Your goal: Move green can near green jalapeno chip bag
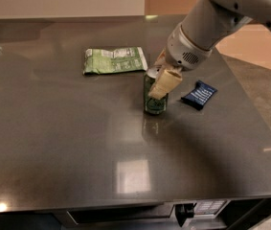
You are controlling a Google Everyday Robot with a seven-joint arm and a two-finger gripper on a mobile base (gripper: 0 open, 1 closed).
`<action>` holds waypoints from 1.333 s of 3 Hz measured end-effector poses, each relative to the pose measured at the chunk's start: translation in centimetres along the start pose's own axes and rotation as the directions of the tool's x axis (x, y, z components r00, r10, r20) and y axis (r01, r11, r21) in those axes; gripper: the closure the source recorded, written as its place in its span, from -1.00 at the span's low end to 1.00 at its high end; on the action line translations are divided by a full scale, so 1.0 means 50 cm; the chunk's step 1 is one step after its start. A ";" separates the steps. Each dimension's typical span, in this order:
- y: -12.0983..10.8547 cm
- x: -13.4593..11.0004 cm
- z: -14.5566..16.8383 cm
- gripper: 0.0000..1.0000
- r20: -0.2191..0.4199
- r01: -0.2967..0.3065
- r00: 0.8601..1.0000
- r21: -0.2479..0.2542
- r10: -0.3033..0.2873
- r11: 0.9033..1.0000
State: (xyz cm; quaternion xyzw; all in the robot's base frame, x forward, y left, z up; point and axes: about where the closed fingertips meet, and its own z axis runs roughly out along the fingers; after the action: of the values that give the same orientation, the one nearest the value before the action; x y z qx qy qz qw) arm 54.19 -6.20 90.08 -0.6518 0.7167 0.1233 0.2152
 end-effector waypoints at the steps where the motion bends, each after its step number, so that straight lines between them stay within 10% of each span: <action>1: -0.046 -0.037 0.013 1.00 0.026 -0.006 1.000 -0.006 0.006 1.000; 4: -0.170 -0.113 0.065 1.00 0.061 -0.023 0.998 0.063 0.019 0.998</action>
Offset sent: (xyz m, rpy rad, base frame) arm 0.0816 0.0467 0.0187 0.0861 -0.0096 -0.0157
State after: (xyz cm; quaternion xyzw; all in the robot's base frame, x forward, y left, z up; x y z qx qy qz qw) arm 63.40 -0.76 90.78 -0.6329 0.7204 0.1223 0.2560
